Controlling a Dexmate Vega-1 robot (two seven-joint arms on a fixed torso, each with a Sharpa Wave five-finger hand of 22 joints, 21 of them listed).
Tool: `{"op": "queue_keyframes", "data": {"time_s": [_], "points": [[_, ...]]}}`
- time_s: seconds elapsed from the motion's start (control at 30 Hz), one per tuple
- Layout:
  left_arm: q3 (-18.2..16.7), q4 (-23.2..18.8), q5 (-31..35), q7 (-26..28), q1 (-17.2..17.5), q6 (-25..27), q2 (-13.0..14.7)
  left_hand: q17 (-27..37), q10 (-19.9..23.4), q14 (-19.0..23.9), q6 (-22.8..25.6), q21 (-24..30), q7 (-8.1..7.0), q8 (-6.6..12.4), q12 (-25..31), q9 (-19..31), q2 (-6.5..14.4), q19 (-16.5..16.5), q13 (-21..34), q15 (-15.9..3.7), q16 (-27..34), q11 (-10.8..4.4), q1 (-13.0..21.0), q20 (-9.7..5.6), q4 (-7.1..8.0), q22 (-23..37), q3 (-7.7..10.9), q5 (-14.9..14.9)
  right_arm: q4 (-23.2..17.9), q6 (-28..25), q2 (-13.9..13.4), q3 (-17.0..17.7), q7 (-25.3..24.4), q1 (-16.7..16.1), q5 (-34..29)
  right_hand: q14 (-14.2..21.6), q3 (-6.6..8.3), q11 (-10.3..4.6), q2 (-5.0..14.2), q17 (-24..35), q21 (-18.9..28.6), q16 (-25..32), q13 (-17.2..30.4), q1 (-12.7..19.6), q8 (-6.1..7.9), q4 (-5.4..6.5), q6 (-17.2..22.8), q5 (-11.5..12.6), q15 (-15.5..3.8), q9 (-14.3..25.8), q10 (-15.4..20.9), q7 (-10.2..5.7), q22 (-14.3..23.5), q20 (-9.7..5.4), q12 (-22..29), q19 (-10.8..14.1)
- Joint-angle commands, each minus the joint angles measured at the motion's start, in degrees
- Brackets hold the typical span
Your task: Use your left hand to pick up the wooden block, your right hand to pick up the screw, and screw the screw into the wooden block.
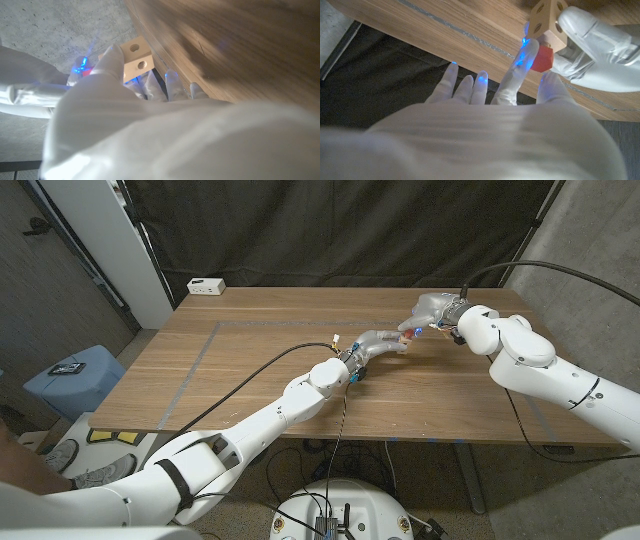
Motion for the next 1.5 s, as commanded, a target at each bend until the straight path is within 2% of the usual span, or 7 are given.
{"op": "queue_keyframes", "data": {"time_s": [0.03, 0.33, 0.5, 0.83, 1.23, 1.27, 1.5], "points": [[-0.18, 0.04, -0.21, -0.01, 0.14, -0.18, 0.04, 0.17, 0.65, -0.22, -0.06, 0.32, 0.03, 0.18, 0.45, 0.21, 0.67, 0.33, 0.81, -3.65, 0.16, -0.53, 0.0, 0.19, 0.26, 0.19, 0.06, 0.27, -1.8, -2.03, -1.52, 0.82, 0.68, -0.41, -0.05, 0.22, -0.01, 0.37, 0.1, 0.23, -0.14, 0.28, 0.12, -0.83, -0.42, 0.52, -0.53, -0.2, 0.31, 0.23, 0.18, 0.18, 0.27, 0.38, -0.41, 0.16], [-0.47, -0.3, -0.62, 0.07, 0.55, -0.4, 0.11, 0.18, 0.56, -0.11, -0.39, 0.3, -0.31, 0.04, 0.41, 0.2, 0.57, 0.3, 0.84, -3.74, 0.23, -0.5, -0.44, 0.13, 0.42, 0.19, -0.2, 0.22, -3.2, -3.45, -2.36, 2.87, -1.22, -2.09, 1.29, 0.27, -0.35, 0.66, 0.12, 0.27, -0.11, 0.12, 0.14, -1.9, -1.27, 0.78, -2.27, -0.26, 0.32, 0.43, 0.16, 0.51, 0.26, 0.26, -0.84, 0.38], [-0.71, -0.4, -1.0, 0.08, 0.75, -0.53, 0.07, 0.16, 0.54, -0.11, -0.06, 0.3, -0.25, 0.18, 0.4, 0.2, 0.42, 0.28, 0.85, -3.77, 0.22, -0.52, -0.58, 0.17, 0.41, 0.19, -0.34, 0.21, -3.55, -4.16, -2.35, 4.8, -3.55, -3.63, 3.83, 0.79, -0.39, 2.15, 0.93, 0.29, 0.09, 0.06, 0.19, -2.63, -2.95, 0.94, -5.56, -0.18, 0.52, 0.46, -0.07, 1.02, 0.21, -0.78, -1.45, 1.4], [-0.98, -0.21, -1.75, -0.52, 0.76, -0.93, -0.08, 0.18, 0.52, -0.12, -0.22, 0.29, -0.39, 0.11, 0.39, 0.19, 0.47, 0.26, 0.87, -3.8, 0.25, -0.51, -0.81, 0.18, 0.5, 0.2, -0.46, 0.22, -4.33, -5.01, -2.33, 8.49, -9.37, -7.18, 10.08, 1.01, -0.72, 4.26, 1.43, 0.09, -0.1, -0.57, 0.33, -3.51, -6.42, 0.67, -12.79, -0.07, 1.23, 0.71, -0.57, 1.72, 0.15, -0.21, -2.33, 2.11], [-1.5, -0.53, -2.89, -1.36, 0.8, -1.38, -0.19, 0.11, 0.56, -0.33, 0.22, 0.35, 0.23, 0.3, 0.4, 0.19, 0.46, 0.42, 0.91, -3.82, 0.17, -0.51, -0.31, 0.19, 0.11, 0.19, -0.43, 0.26, -4.32, -4.27, -1.25, 12.15, -17.26, -11.05, 17.56, 1.21, -0.68, 5.08, 2.76, 0.01, -0.4, -1.07, 0.45, -4.26, -9.91, 0.64, -19.4, 0.3, 1.74, 0.77, -1.14, 2.6, 0.14, -0.85, -2.84, 1.7], [-1.52, -0.6, -2.94, -1.39, 0.79, -1.35, -0.17, 0.11, 0.56, -0.33, 0.29, 0.37, 0.22, 0.32, 0.39, 0.19, 0.48, 0.45, 0.91, -3.82, 0.17, -0.5, -0.28, 0.12, 0.1, 0.19, -0.43, 0.27, -4.2, -4.06, -0.98, 12.51, -18.08, -11.43, 18.26, 1.22, -0.69, 5.07, 2.84, -0.02, -0.39, -1.15, 0.46, -4.3, -10.58, 0.56, -20.59, 0.35, 1.76, 0.73, -1.24, 2.52, 0.14, -0.9, -2.89, 1.69], [-1.89, -0.93, -3.78, -1.74, 0.97, -1.2, -0.2, 0.13, 0.57, -0.36, 0.13, 0.38, 0.13, 0.25, 0.39, 0.19, 0.54, 0.51, 0.93, -3.8, 0.19, -0.49, -0.39, 0.08, 0.17, 0.19, -0.51, 0.25, -3.57, -2.48, 0.76, 15.88, -22.91, -14.35, 24.31, 0.13, -0.73, 4.9, 3.23, -0.14, -1.22, -1.95, 0.49, -4.53, -12.62, 0.16, -22.74, 0.52, 2.47, 0.5, -1.86, 2.72, 0.13, -1.12, -3.08, -2.01]]}}
